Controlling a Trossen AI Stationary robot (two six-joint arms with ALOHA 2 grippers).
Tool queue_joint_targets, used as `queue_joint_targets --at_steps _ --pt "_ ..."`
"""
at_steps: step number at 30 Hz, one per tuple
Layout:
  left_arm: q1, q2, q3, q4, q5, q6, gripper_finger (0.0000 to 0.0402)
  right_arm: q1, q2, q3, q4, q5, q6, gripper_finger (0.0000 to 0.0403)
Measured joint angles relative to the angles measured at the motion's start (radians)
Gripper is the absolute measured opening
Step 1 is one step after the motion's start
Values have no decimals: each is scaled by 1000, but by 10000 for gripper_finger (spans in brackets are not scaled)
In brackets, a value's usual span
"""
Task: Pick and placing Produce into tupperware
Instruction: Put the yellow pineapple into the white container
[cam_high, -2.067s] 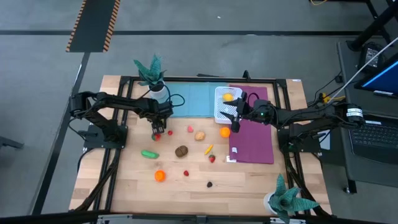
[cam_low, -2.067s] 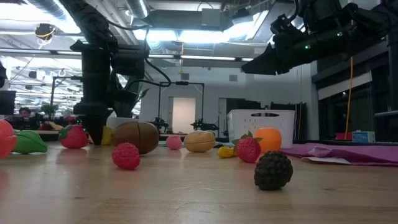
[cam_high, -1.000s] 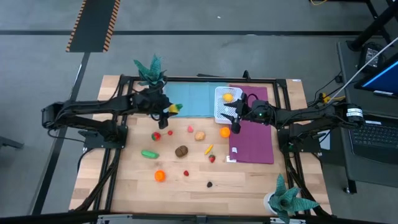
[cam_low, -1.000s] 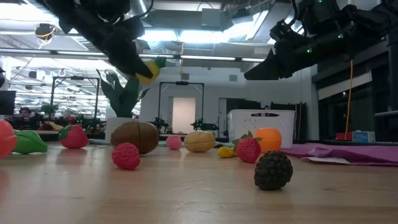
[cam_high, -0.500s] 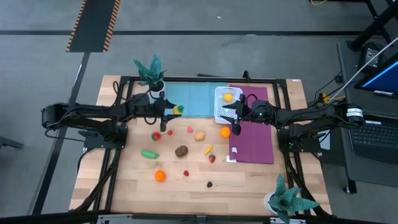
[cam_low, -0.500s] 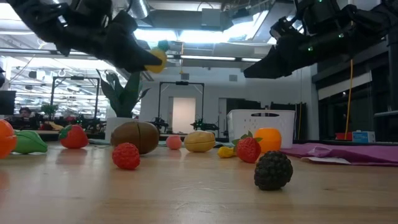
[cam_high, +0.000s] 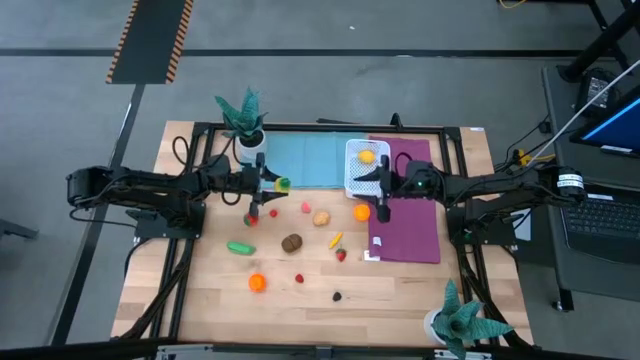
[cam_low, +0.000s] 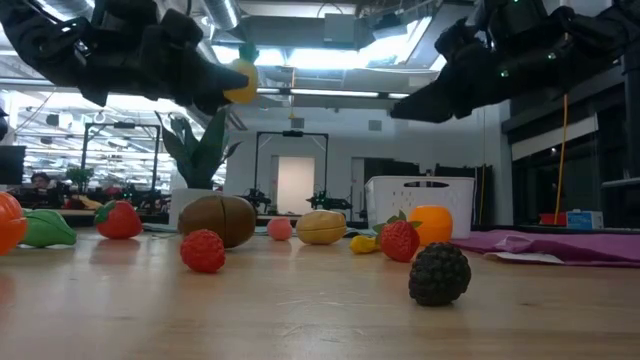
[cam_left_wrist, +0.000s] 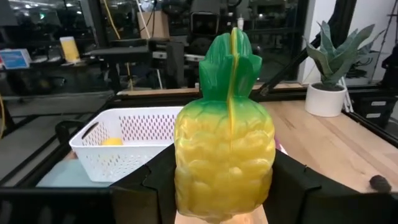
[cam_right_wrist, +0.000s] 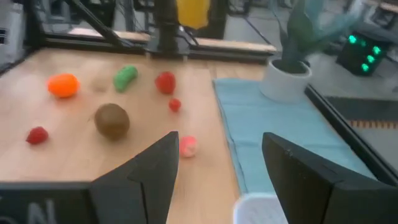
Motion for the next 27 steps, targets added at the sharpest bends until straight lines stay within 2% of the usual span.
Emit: queue_joint_targets --at_steps 9,19,27 --pt "-25 37 -1 46 -17 -5 163 0 25 0 127 -10 20 232" --pt "-45 223 0 315 -26 -19 167 1 275 42 456 -10 25 232" --pt "-45 349 67 367 -26 -27 168 3 417 191 447 -33 31 232"
